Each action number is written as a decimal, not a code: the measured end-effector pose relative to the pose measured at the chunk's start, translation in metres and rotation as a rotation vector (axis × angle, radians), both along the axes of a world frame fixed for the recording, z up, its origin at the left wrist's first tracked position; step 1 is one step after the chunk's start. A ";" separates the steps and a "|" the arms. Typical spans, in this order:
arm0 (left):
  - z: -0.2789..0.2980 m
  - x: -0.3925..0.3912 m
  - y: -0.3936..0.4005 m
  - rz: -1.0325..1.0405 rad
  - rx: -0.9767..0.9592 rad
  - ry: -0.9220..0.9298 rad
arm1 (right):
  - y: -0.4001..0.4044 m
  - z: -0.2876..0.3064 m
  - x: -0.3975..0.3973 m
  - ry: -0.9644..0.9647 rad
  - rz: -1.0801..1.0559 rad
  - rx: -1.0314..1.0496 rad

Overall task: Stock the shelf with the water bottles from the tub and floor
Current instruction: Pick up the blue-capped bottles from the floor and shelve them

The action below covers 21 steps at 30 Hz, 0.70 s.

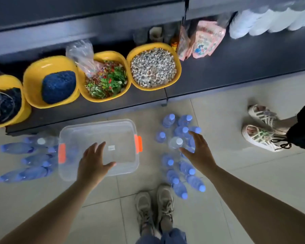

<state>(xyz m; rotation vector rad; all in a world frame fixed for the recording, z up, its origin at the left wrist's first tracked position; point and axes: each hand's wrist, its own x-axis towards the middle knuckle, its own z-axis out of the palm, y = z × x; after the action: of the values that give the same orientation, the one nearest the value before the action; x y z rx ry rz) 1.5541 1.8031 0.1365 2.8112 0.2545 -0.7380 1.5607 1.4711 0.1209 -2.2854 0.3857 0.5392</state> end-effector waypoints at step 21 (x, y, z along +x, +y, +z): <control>-0.225 -0.009 0.004 0.211 -0.114 -0.012 | 0.021 -0.271 0.015 -0.003 -0.598 0.146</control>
<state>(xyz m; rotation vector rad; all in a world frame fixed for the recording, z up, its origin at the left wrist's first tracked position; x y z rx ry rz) 1.5454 1.8073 -0.0886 2.6285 0.4828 -0.6658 1.5761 1.4923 -0.1497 -1.8998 0.9522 0.2455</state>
